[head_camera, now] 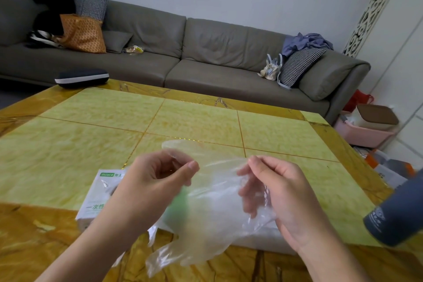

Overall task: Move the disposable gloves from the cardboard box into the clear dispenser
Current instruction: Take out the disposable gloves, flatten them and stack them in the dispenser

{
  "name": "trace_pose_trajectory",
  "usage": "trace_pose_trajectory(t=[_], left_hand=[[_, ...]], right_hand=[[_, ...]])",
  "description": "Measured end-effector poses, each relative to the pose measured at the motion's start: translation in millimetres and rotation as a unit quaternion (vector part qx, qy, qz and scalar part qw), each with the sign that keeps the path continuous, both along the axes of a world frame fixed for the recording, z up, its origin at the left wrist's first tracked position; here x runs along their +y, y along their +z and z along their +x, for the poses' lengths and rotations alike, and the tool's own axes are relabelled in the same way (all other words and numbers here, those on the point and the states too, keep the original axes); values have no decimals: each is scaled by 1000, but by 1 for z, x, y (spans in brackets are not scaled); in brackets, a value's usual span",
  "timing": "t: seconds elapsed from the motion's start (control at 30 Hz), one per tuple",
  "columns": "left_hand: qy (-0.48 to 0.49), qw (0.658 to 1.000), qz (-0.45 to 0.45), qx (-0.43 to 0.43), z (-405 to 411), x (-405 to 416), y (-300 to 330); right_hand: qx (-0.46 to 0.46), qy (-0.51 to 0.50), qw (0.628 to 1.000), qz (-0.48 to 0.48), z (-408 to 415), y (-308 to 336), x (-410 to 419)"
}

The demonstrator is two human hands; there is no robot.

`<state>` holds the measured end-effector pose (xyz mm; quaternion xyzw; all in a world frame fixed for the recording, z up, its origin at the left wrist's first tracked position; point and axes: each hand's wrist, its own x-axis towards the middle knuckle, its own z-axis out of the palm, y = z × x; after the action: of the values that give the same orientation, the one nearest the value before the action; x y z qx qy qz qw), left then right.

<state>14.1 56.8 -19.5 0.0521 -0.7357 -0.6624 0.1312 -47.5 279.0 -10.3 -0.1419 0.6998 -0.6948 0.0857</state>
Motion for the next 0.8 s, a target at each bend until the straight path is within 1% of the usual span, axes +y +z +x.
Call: trace_pose_trajectory(t=[0.1, 0.17, 0.27, 0.37, 0.5, 0.63, 0.8], left_hand=[[-1, 1000, -5, -5, -1, 1, 0], [1, 1000, 4, -4, -1, 1, 0], [-2, 1000, 8, -5, -1, 1, 0], [-14, 1000, -2, -8, 0, 2, 1], [-14, 1000, -14, -24, 0, -9, 3], [-85, 991, -33, -93, 1, -30, 8], [-75, 992, -30, -101, 2, -48, 10]], right_hand=[[13, 50, 998, 46, -1, 1, 0], [28, 56, 996, 63, -1, -1, 0], [35, 21, 998, 39, -2, -4, 0], [16, -19, 1000, 3, 0, -6, -1], [15, -40, 999, 15, -1, -5, 1], [14, -64, 997, 28, -4, -5, 5], [21, -91, 995, 32, -9, -5, 11]])
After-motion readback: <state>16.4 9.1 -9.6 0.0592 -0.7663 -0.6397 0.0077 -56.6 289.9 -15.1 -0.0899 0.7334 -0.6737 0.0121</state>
